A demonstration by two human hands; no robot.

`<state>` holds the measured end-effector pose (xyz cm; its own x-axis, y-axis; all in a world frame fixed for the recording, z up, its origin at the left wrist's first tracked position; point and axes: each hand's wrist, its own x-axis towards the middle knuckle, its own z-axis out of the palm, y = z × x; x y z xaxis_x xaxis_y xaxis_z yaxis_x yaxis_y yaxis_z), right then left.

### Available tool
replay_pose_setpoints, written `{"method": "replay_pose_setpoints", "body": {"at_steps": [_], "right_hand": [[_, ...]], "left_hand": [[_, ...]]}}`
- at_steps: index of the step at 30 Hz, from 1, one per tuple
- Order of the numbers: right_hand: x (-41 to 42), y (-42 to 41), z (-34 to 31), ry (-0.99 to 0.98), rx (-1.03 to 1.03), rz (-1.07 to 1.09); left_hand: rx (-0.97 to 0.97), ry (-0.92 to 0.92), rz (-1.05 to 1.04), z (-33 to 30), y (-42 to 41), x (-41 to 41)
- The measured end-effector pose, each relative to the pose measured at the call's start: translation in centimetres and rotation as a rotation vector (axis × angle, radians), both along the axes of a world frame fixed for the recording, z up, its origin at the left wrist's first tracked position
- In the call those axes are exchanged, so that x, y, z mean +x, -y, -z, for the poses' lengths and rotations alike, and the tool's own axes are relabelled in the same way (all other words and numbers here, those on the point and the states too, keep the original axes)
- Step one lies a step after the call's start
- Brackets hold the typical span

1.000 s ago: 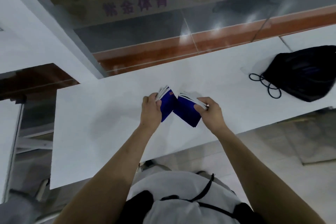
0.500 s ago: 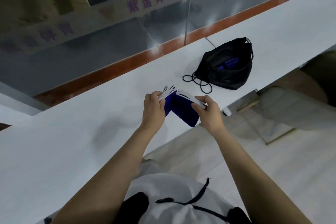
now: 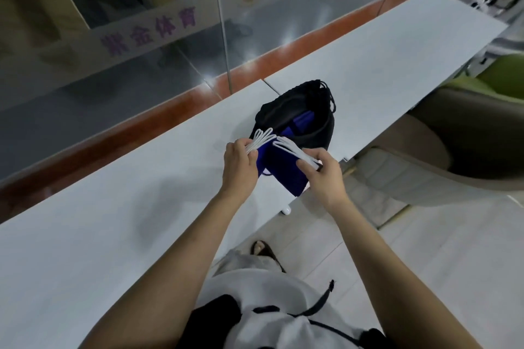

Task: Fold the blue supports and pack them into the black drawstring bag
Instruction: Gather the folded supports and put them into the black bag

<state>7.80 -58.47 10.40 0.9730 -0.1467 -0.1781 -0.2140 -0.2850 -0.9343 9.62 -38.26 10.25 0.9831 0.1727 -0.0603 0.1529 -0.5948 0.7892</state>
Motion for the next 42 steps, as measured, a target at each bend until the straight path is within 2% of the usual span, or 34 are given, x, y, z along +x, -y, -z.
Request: {"method": "replay_pose_setpoints", "body": {"at_steps": [10, 18, 24, 28, 34, 37, 42], "right_hand": [[11.7, 6.6, -0.9, -0.005, -0.008, -0.033], [21.4, 9.1, 0.5, -0.016, -0.067, -0.13], [29.2, 10.3, 2.8, -0.011, -0.14, -0.387], [34.0, 10.7, 4.4, -0.064, -0.197, -0.639], [38.9, 11.0, 6.8, -0.005, -0.292, -1.066], [40.2, 11.2, 8.2, 0.038, -0.309, -1.168], [41.4, 11.5, 8.8, 0.064, -0.272, -1.224]], "left_hand": [[-0.112, -0.024, -0.096, -1.0, 5.4, 10.8], [-0.16, -0.05, -0.209, 0.4, 6.3, 15.5], [-0.189, -0.069, -0.4, 1.4, 7.3, 18.5], [-0.157, -0.078, -0.534, 2.3, 9.0, 19.6], [-0.159, -0.07, -0.731, 2.9, 11.7, 20.3], [-0.173, -0.09, -0.78, 3.4, 13.3, 20.1], [-0.142, -0.116, -0.85, 3.3, 15.3, 20.1]]}}
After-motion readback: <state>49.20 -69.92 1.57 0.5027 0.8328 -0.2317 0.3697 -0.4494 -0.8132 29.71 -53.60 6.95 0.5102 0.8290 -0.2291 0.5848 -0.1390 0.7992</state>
